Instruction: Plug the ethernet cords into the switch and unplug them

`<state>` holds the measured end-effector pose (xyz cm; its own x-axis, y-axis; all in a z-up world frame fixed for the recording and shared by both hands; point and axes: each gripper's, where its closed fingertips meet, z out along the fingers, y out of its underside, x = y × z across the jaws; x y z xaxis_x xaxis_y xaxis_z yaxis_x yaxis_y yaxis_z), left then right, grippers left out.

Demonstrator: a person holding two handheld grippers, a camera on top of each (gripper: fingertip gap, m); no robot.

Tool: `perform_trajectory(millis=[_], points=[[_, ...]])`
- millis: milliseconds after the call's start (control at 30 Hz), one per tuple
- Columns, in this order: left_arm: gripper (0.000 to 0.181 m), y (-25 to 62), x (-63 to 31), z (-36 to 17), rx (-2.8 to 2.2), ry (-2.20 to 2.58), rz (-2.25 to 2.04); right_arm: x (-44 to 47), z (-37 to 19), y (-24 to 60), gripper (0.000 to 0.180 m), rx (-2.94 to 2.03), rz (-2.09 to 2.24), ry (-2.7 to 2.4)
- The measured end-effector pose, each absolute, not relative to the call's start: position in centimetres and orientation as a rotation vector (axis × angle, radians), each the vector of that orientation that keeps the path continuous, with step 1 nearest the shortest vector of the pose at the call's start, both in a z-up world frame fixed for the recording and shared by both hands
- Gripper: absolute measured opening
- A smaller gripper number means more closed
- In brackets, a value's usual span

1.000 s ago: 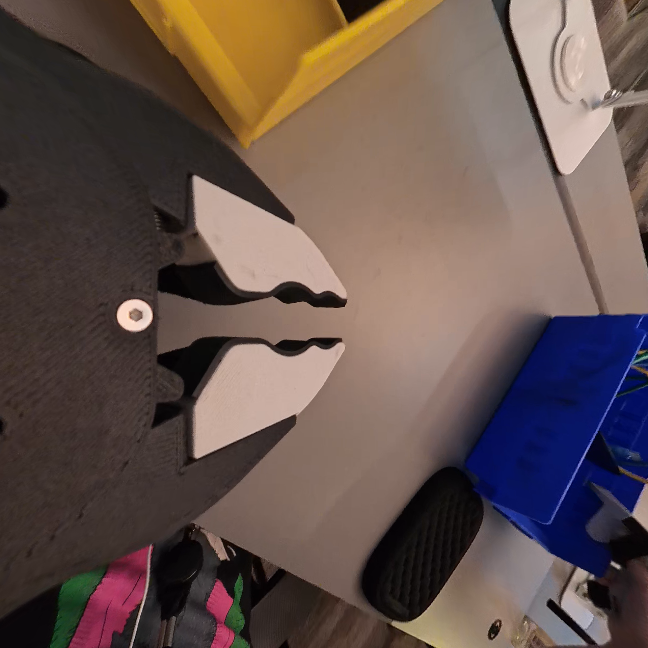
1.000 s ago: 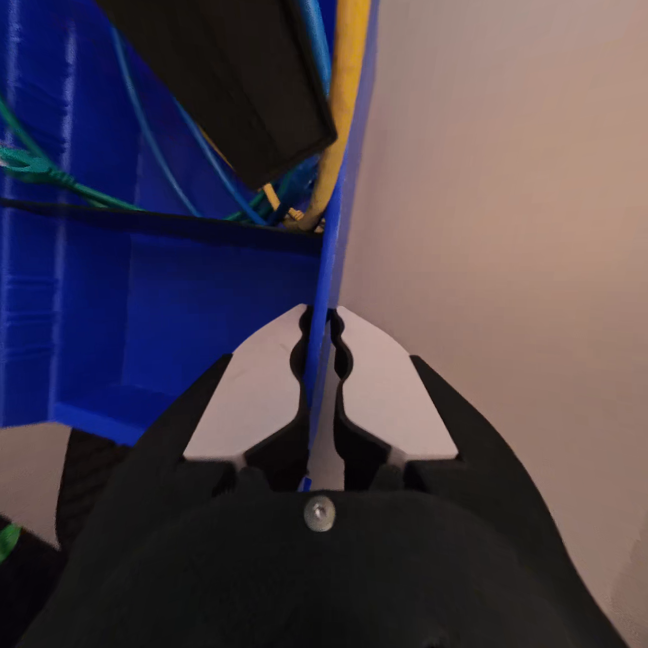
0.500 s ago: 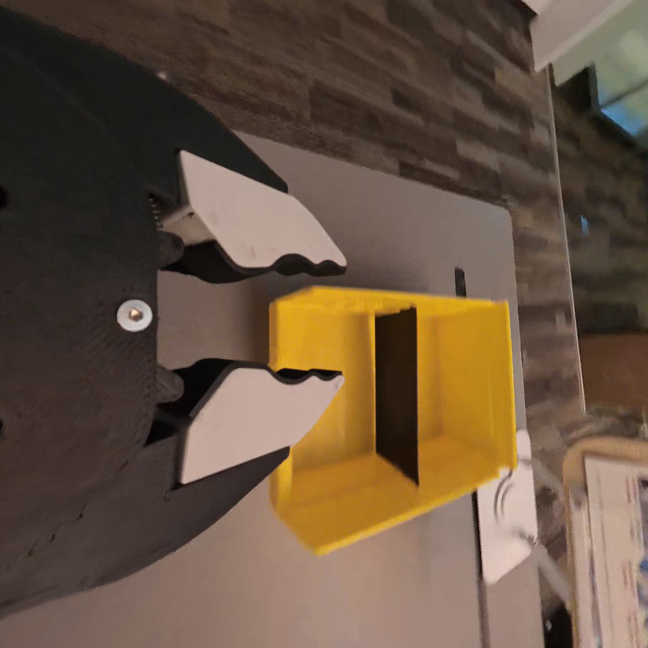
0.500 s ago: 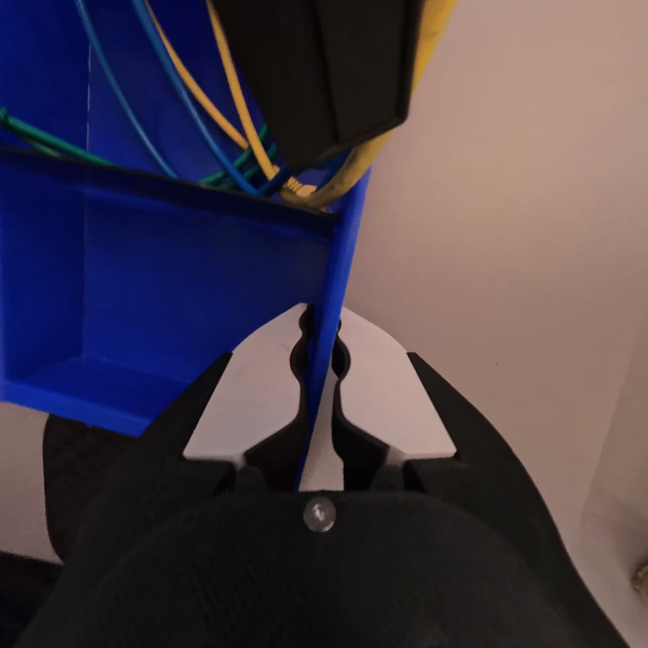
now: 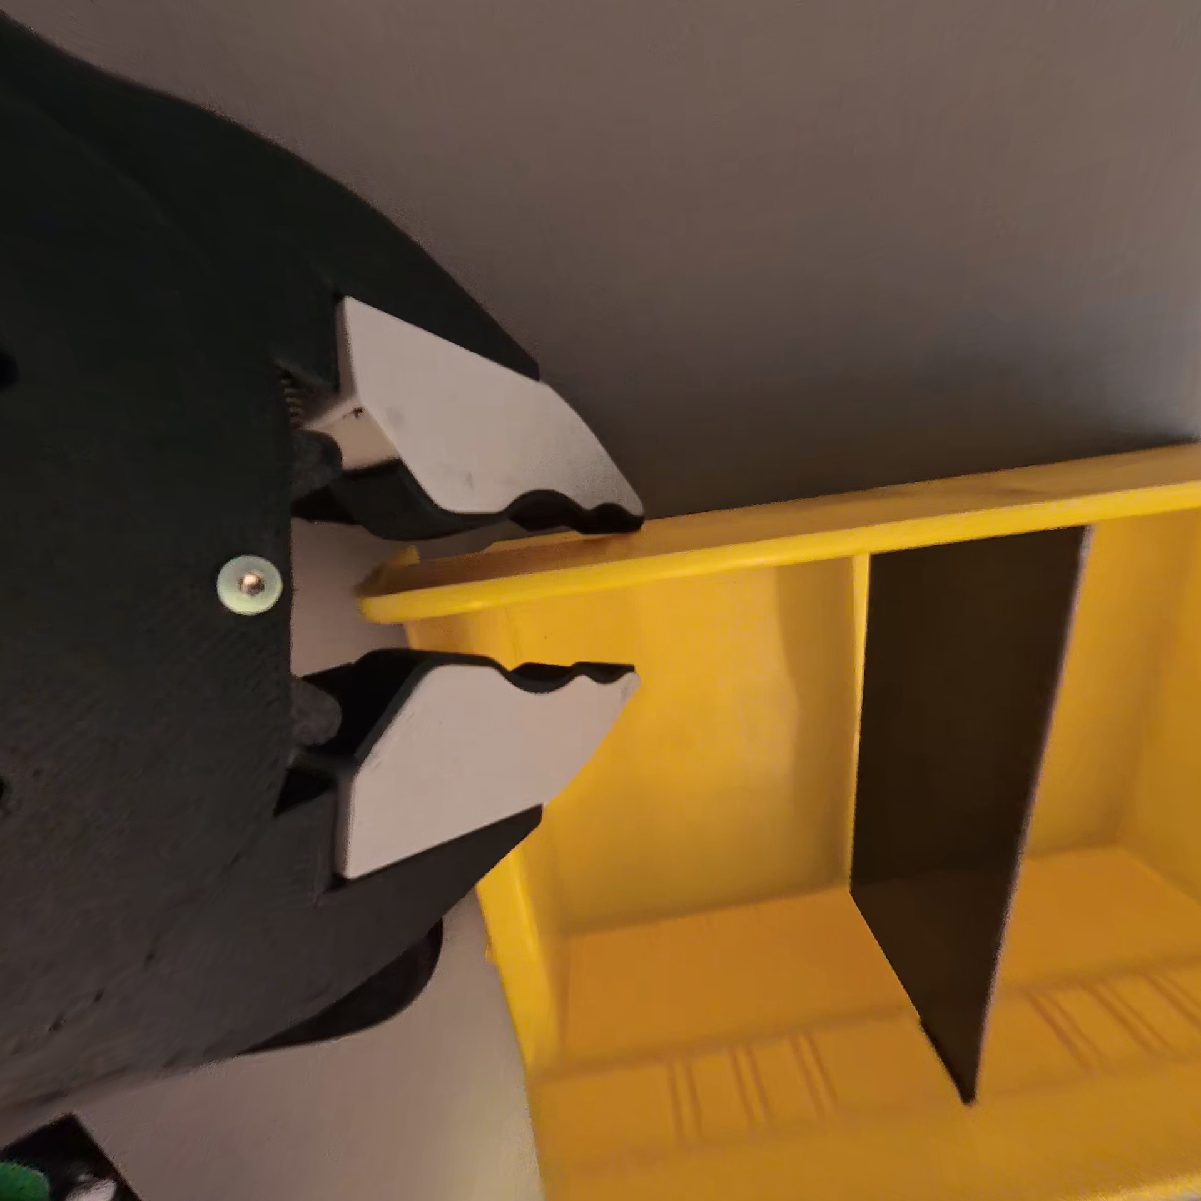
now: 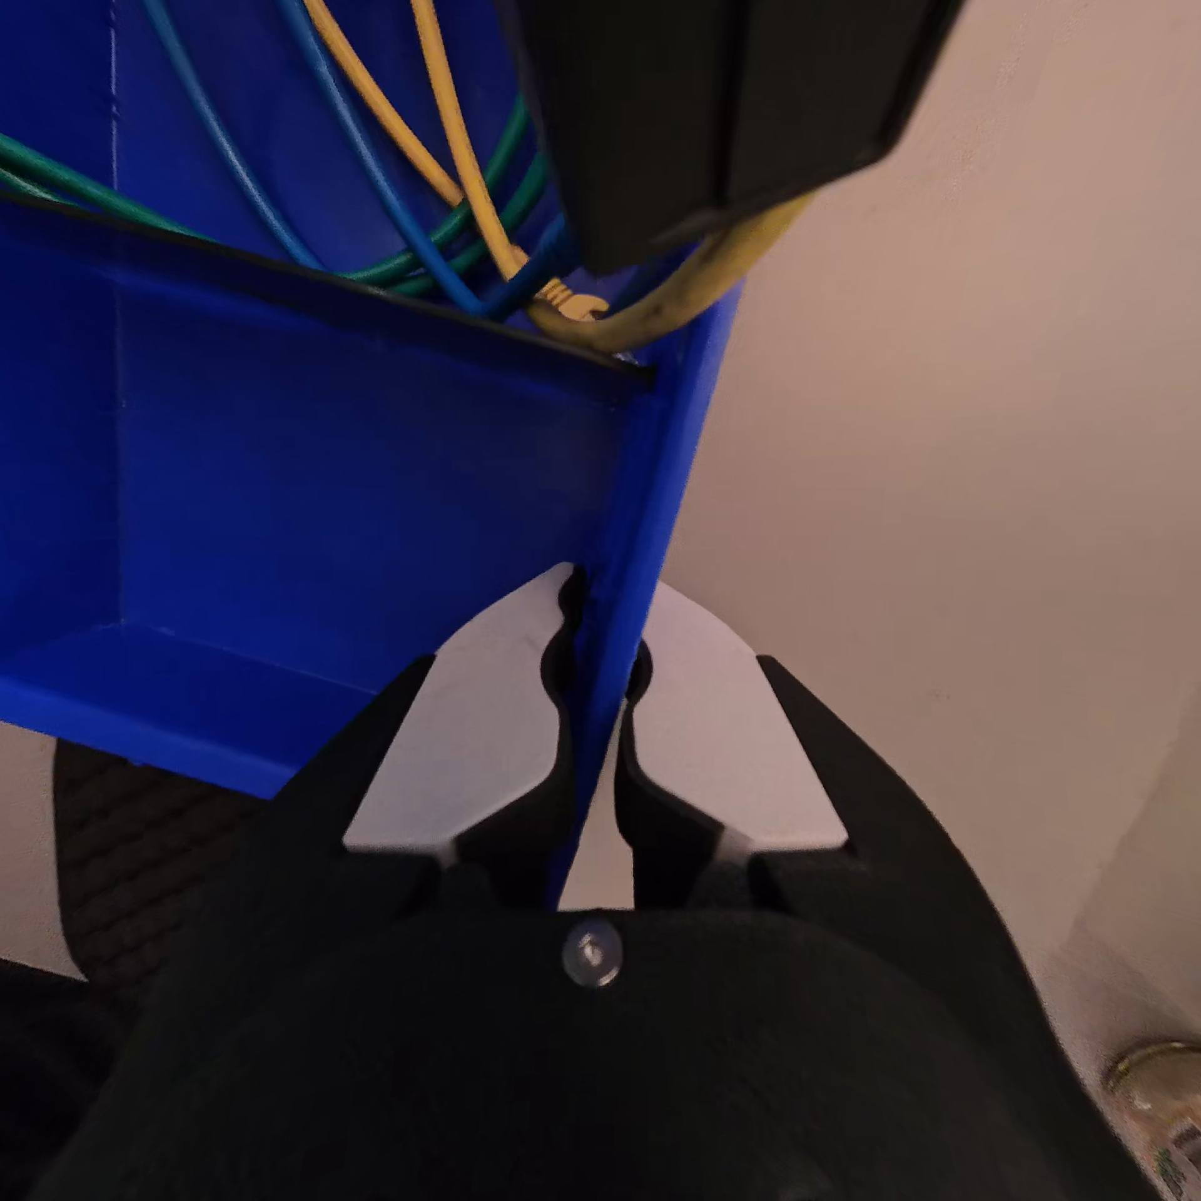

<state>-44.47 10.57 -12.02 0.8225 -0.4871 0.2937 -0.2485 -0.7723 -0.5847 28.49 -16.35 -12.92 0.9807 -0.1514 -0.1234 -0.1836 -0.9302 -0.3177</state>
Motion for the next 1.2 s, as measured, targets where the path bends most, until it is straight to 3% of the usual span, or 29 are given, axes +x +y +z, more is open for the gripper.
perform_trajectory(millis=[33, 167, 800, 967, 1100, 1200], points=[[0.041, 10.6, -44.2, -12.4, -2.475, 0.558, -0.601, 28.0, -12.9, -16.2, 0.009, -2.793, 0.135, 0.229], [0.034, 10.0, -42.9, -12.4, -2.489, 0.614, -0.589, 25.1, -12.9, -14.9, 0.009, -2.784, 0.143, 0.241], [0.041, 2.2, -29.6, -12.8, -2.438, 0.919, -0.536, 14.4, -12.5, -8.6, 0.015, -2.761, 0.119, 0.071], [0.043, 1.3, -29.5, -11.6, -2.366, 0.872, -0.600, 14.6, -4.3, -9.6, 0.032, -2.338, -0.242, 0.151], [0.048, 1.3, -29.6, -7.1, -2.177, 0.706, -0.699, -1.8, 4.5, -6.3, 0.034, -1.770, 0.177, -0.231], [0.048, 1.0, -30.0, -4.0, -2.052, 0.658, -0.649, -10.9, 0.9, -3.2, 0.041, -2.064, 0.493, -0.325]])
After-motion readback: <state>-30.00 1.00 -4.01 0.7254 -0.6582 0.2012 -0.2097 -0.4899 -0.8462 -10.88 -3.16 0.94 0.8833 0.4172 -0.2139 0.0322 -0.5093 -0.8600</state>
